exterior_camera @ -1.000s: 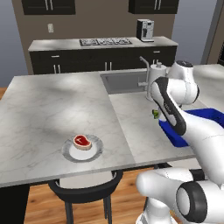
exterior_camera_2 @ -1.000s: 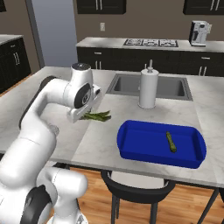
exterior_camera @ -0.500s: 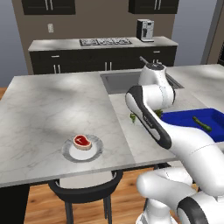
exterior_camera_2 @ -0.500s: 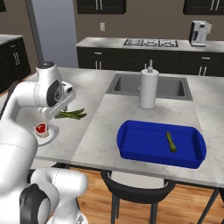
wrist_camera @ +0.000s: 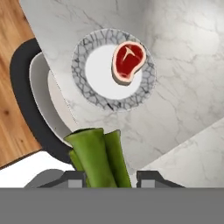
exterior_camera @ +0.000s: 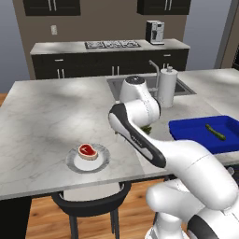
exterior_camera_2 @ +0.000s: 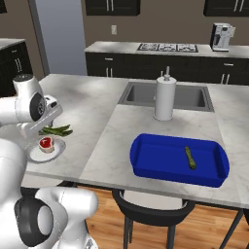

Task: Create a steak meal by picking up the steak and asparagus from the tray and placing them on the plate. Leave the squash on the tray.

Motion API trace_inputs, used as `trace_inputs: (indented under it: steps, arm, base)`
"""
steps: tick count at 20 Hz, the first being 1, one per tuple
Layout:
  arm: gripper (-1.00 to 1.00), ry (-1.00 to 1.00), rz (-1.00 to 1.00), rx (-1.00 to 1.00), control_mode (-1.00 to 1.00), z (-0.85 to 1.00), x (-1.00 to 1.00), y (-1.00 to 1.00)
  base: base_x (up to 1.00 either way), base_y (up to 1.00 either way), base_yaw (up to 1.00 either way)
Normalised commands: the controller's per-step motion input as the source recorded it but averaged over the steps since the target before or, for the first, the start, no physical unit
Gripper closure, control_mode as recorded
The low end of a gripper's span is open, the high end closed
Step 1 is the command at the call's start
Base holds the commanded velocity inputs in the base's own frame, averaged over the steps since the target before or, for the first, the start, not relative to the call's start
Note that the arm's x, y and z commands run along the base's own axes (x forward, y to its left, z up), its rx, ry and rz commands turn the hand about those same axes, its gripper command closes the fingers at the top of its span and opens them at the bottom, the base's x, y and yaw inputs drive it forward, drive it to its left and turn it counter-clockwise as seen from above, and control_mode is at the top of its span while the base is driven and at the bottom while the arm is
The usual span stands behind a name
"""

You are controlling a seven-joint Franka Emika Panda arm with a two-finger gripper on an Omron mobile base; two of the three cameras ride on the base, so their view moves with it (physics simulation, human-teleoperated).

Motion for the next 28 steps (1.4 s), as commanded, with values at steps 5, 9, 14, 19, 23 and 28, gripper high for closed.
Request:
trace_inputs:
  steps: [5, 9, 14, 19, 23, 28]
  arm:
    - [1.00, 0.07, 0.00, 0.08, -1.00, -0.58, 0.00, 0.80]
    - [1.00, 0.02, 0.00, 0.12, -1.00, -0.50, 0.07, 0.74]
    - [1.00, 0.00, 0.00, 0.09, -1.00, -0.40, 0.07, 0.64]
    - [1.00, 0.00, 0.00, 0.00, -1.00, -0.38, 0.13, 0.61]
    - [1.00, 0.00, 0.00, 0.00, -1.00, -0.30, 0.28, 0.43]
    - [1.00, 0.00, 0.00, 0.00, -1.00, -0.24, 0.41, 0.22]
  base:
    - [0.00, 0.00, 0.00]
    - [0.00, 0.00, 0.00]
    - [0.00, 0.00, 0.00]
    - [0.00, 0.00, 0.00]
    - [0.00, 0.00, 0.00]
    - [0.00, 0.00, 0.00]
